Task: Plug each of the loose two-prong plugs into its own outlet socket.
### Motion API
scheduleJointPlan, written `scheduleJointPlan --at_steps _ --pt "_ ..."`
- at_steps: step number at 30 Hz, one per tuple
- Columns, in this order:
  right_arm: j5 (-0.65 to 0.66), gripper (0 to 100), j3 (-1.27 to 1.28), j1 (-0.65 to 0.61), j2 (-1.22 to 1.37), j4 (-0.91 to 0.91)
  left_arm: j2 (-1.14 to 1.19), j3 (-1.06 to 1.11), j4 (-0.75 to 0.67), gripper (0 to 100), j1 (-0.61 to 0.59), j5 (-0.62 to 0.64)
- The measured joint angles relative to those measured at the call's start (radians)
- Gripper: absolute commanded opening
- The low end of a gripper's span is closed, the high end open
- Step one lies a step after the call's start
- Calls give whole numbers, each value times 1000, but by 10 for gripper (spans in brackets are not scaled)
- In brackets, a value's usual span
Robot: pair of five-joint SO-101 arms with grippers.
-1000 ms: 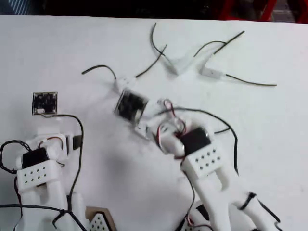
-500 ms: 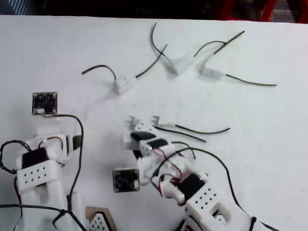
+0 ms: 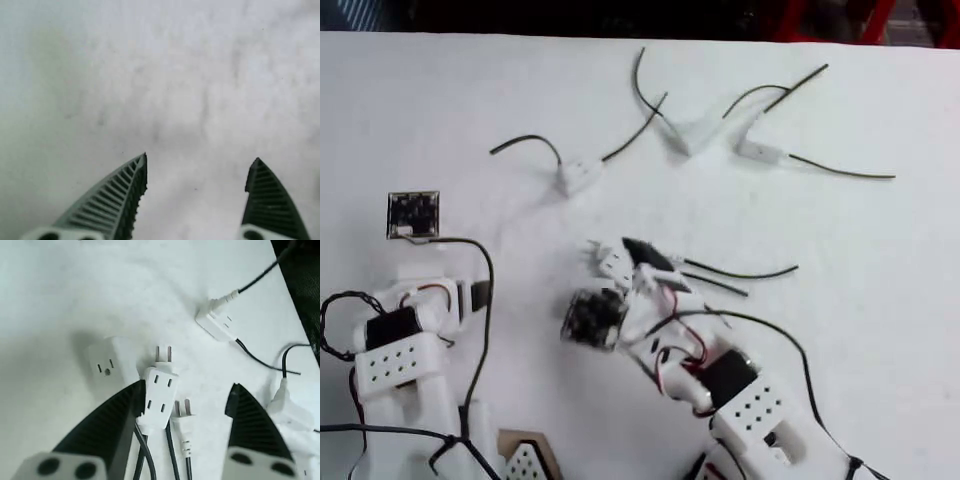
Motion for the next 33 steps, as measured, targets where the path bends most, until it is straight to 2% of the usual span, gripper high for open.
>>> scheduleJointPlan --at_steps 6,12,19,27,33 --pt "-186 244 -114 3 0 164 0 0 0 312 0 0" --pt "-433 244 -146 92 54 184 0 0 0 312 0 0" --pt "-749 244 -338 233 379 184 0 11 -15 312 0 0" --pt "-1115 244 -566 253 801 190 0 11 -18 312 0 0" --pt "-1297 244 -738 253 993 304 0 11 -18 312 0 0"
